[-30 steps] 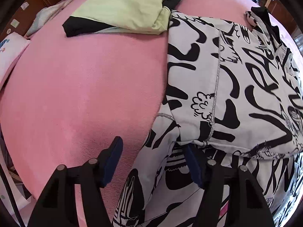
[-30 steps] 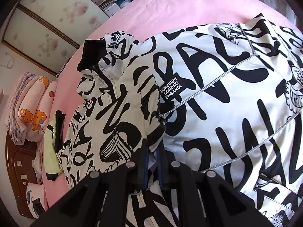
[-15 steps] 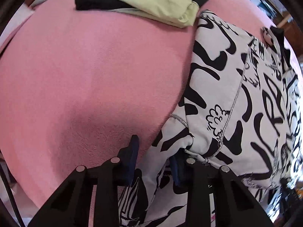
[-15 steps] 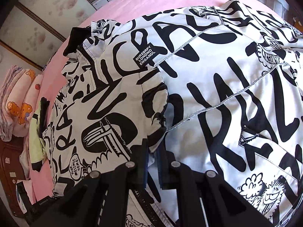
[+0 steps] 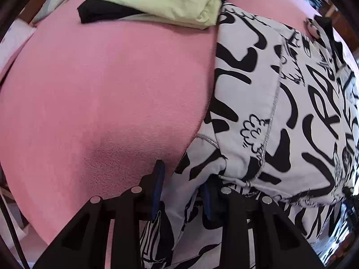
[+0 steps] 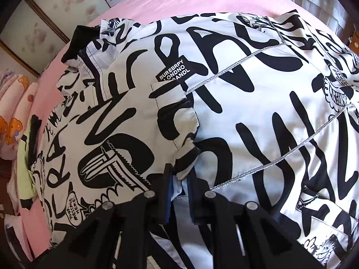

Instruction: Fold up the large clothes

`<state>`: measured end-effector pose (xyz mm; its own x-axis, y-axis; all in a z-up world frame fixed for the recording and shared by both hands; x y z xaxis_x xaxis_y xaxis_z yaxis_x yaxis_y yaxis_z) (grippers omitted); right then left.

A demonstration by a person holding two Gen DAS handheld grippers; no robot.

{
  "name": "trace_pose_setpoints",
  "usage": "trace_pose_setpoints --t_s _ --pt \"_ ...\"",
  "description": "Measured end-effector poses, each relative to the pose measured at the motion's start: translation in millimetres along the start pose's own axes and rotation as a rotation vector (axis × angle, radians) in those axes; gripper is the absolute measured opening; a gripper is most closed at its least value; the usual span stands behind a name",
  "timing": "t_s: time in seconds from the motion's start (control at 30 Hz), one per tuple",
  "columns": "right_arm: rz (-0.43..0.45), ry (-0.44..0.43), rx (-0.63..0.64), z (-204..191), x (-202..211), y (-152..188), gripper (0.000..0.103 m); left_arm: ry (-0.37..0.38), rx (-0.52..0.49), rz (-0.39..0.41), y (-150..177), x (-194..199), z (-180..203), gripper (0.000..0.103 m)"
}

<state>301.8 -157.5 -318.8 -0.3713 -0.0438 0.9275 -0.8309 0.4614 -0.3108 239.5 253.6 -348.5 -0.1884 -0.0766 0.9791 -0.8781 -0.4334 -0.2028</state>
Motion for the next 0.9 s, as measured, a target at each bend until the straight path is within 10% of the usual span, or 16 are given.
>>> trace_pose_setpoints --t_s 0.33,0.9 --pt "0.038 0.145 0.123 -12 33 4 0.035 0.053 -0.165 0.059 20 47 34 0.032" --pt "-0.019 -0.333 0.54 -133 50 81 0.005 0.301 -0.235 0.016 9 77 90 0.021"
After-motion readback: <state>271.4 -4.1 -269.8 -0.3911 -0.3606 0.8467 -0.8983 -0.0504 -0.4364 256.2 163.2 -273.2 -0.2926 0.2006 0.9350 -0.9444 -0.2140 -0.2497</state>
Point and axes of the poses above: each gripper's, at about its wrist camera, not at the fingertips, and x roughly against the way its jaws point, z to its right, y to its underside, the point moved 1 cm from there along -x, roughly the way its jaws point, and after that the axes turned 1 degree about y, right-handed, at the moved point
